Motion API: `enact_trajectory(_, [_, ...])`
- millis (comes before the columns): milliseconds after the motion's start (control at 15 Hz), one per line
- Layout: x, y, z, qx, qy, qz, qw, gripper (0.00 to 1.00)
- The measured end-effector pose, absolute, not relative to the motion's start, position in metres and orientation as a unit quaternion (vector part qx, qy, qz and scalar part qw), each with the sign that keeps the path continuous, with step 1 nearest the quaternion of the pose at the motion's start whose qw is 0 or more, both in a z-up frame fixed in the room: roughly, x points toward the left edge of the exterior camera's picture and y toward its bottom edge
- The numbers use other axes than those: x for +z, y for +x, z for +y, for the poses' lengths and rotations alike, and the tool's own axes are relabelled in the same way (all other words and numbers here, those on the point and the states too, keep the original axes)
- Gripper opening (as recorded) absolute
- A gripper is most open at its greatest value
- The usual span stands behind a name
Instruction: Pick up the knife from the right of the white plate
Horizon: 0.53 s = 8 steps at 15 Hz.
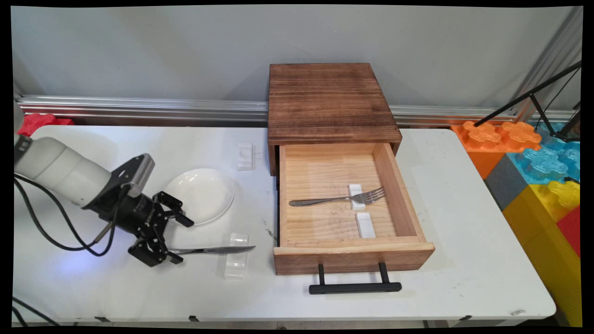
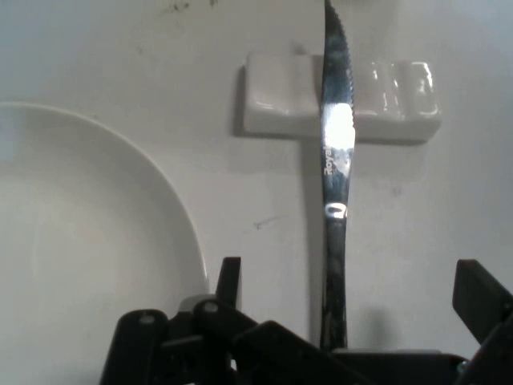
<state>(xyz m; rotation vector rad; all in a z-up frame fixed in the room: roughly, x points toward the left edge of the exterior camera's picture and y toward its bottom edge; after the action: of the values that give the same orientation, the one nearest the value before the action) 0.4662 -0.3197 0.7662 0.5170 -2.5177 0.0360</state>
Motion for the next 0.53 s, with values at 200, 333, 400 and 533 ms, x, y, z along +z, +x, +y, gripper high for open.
enact_trajectory(200, [0.756, 0.467, -0.321, 0.012, 0.191, -0.938, 0.29, 1.0])
enact_trajectory(333, [0.751, 0.467, -0.321, 0.012, 0.189, -0.937, 0.294, 1.0])
enact_trajectory(400, [0.748, 0.467, -0.321, 0.012, 0.189, -0.936, 0.296, 1.0])
enact_trajectory(533, [0.744, 0.467, -0.322, 0.012, 0.186, -0.935, 0.3, 1.0])
